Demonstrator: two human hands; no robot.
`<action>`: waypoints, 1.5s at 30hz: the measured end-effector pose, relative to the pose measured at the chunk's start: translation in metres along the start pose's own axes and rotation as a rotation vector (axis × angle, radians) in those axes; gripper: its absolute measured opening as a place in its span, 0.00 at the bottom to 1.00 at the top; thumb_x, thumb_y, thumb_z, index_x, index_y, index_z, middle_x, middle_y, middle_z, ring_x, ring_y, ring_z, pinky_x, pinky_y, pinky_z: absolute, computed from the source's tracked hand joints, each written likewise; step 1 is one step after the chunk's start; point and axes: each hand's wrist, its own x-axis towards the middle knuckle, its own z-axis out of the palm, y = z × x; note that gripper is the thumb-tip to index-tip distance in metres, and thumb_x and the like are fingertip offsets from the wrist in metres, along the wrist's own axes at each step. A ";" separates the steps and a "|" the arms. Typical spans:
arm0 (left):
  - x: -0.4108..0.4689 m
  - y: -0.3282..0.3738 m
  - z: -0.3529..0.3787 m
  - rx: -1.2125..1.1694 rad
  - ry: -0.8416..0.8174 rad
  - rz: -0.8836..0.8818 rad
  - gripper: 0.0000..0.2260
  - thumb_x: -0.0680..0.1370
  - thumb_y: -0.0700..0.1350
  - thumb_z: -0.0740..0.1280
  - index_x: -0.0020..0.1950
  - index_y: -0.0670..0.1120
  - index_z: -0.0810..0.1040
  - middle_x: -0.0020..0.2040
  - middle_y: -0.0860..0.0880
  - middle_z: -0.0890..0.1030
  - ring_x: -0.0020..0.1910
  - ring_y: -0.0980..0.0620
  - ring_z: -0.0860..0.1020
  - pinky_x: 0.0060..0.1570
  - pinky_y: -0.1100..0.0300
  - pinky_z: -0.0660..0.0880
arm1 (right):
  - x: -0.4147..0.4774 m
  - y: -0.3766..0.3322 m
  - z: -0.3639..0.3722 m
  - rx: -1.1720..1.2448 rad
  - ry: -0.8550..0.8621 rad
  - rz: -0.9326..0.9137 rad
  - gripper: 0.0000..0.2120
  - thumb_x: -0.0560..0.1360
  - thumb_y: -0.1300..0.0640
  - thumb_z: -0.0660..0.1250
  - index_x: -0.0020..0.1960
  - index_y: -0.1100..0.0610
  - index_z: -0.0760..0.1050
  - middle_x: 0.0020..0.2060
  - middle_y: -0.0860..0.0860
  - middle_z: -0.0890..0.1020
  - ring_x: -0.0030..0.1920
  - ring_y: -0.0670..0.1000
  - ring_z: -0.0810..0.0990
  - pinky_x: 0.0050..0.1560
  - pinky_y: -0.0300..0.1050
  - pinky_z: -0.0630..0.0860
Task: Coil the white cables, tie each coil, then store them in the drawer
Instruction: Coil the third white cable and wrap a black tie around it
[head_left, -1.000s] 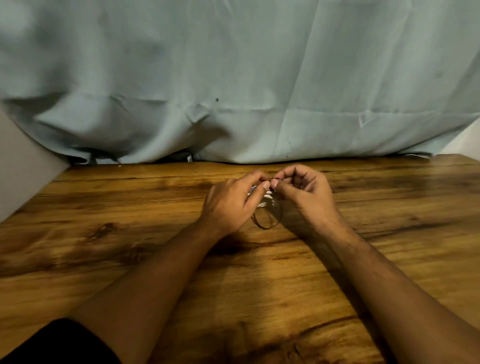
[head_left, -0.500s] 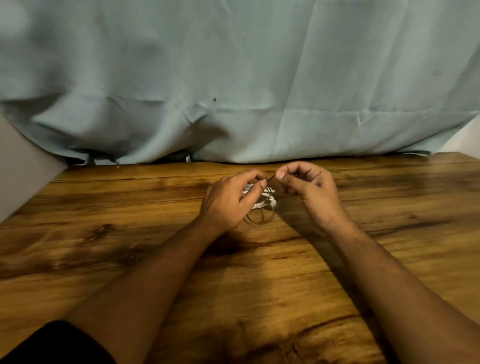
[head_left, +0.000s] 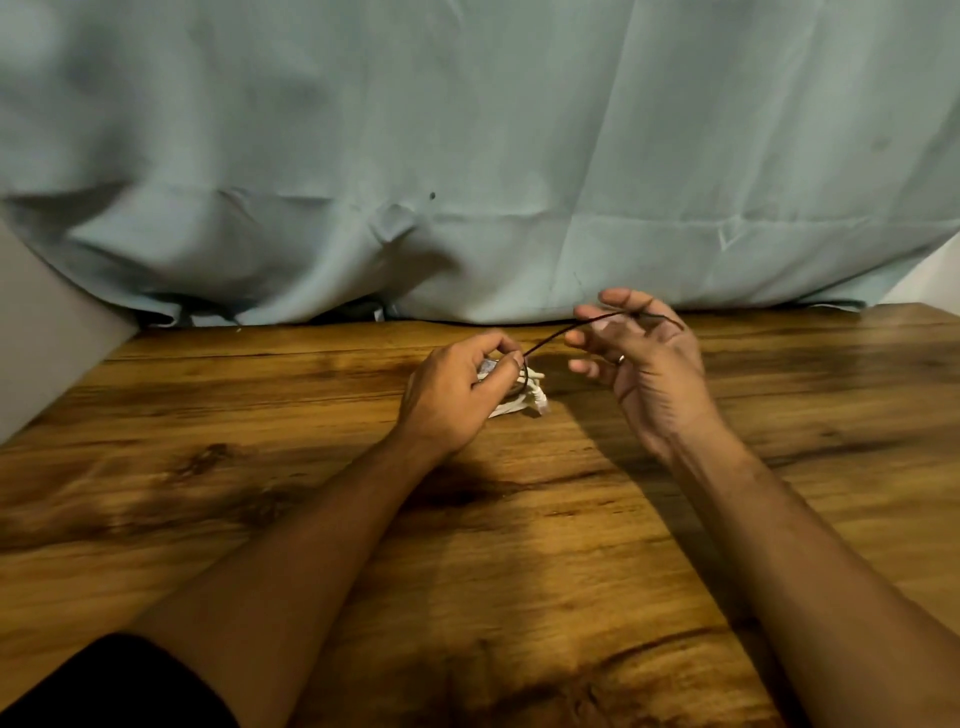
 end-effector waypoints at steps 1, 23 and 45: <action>0.000 0.000 0.000 -0.006 0.001 -0.003 0.08 0.79 0.59 0.62 0.49 0.58 0.79 0.35 0.55 0.81 0.33 0.52 0.77 0.35 0.50 0.76 | -0.001 0.003 0.001 -0.065 -0.021 0.013 0.11 0.79 0.73 0.65 0.56 0.60 0.77 0.49 0.58 0.85 0.42 0.53 0.86 0.37 0.45 0.84; 0.002 0.008 0.004 -0.283 -0.081 -0.040 0.07 0.80 0.50 0.66 0.47 0.51 0.82 0.41 0.48 0.84 0.42 0.47 0.80 0.45 0.46 0.77 | -0.011 0.016 0.013 -0.287 -0.105 -0.109 0.07 0.81 0.68 0.66 0.46 0.58 0.75 0.34 0.48 0.83 0.37 0.46 0.82 0.38 0.36 0.77; -0.002 0.020 0.018 -0.409 -0.220 -0.048 0.11 0.83 0.52 0.61 0.41 0.54 0.75 0.29 0.58 0.72 0.30 0.59 0.68 0.34 0.55 0.64 | -0.007 0.009 0.014 -0.265 -0.014 -0.147 0.09 0.83 0.68 0.62 0.47 0.57 0.73 0.34 0.52 0.82 0.34 0.49 0.78 0.38 0.39 0.76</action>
